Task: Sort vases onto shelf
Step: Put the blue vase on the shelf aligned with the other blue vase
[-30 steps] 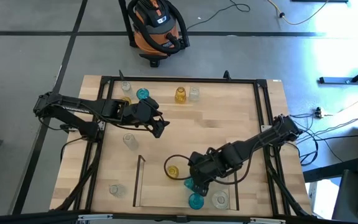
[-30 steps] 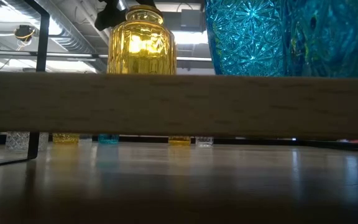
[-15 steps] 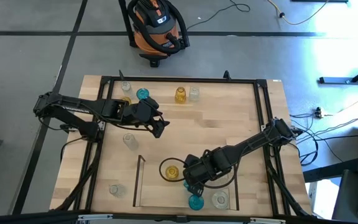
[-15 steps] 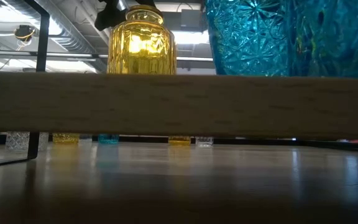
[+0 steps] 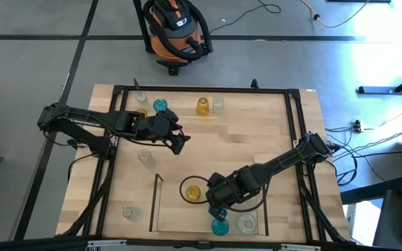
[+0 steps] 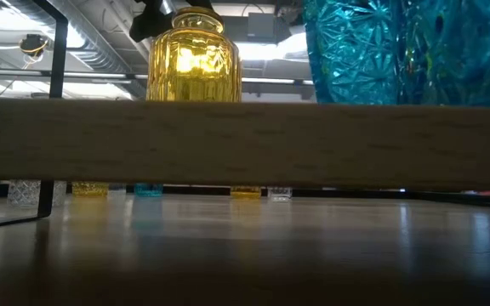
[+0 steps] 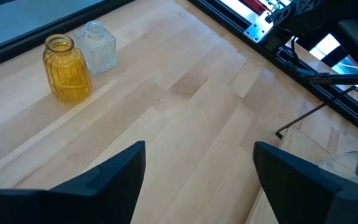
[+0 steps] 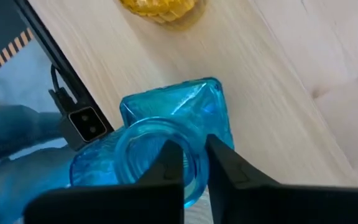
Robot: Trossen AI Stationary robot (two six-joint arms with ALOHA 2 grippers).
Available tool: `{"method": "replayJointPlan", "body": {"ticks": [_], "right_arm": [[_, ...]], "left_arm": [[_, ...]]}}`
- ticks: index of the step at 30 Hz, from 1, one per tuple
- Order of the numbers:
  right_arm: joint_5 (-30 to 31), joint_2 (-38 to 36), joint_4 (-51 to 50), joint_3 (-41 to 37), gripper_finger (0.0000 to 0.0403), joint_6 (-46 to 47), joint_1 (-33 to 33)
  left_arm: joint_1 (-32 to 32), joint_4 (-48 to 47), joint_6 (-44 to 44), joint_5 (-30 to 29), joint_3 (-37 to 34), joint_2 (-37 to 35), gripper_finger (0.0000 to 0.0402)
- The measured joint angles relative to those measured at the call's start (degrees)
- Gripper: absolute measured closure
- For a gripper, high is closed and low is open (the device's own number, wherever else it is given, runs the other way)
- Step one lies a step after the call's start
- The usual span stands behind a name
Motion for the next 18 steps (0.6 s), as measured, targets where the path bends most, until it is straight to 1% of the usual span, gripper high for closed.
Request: {"method": "replayJointPlan", "body": {"ticks": [3, 6, 9, 14, 18], "right_arm": [[0.09, 0.0, 0.13, -0.01, 0.0371, 2.68, -0.01], [0.07, 0.0, 0.21, 0.0, 0.0381, 3.63, -0.02], [0.04, 0.0, 0.07, 0.0, 0.0396, -1.6, 0.04], [0.65, -0.09, -2.27, 0.07, 0.0386, -8.92, -0.27], [0.61, -0.09, -2.21, 0.07, 0.0396, -12.6, -0.76]], "left_arm": [[0.0, 0.02, 0.0, 0.0, 0.0, 0.0, 0.0113], [-0.01, 0.02, 0.0, 0.0, 0.0, 0.0, 0.0113], [0.0, 0.02, 0.0, 0.0, 0.0, 0.0, 0.0113], [-0.01, 0.02, 0.0, 0.0, 0.0, 0.0, 0.0113], [0.01, 0.04, 0.0, 0.0, 0.0, 0.0, 0.0113]]}}
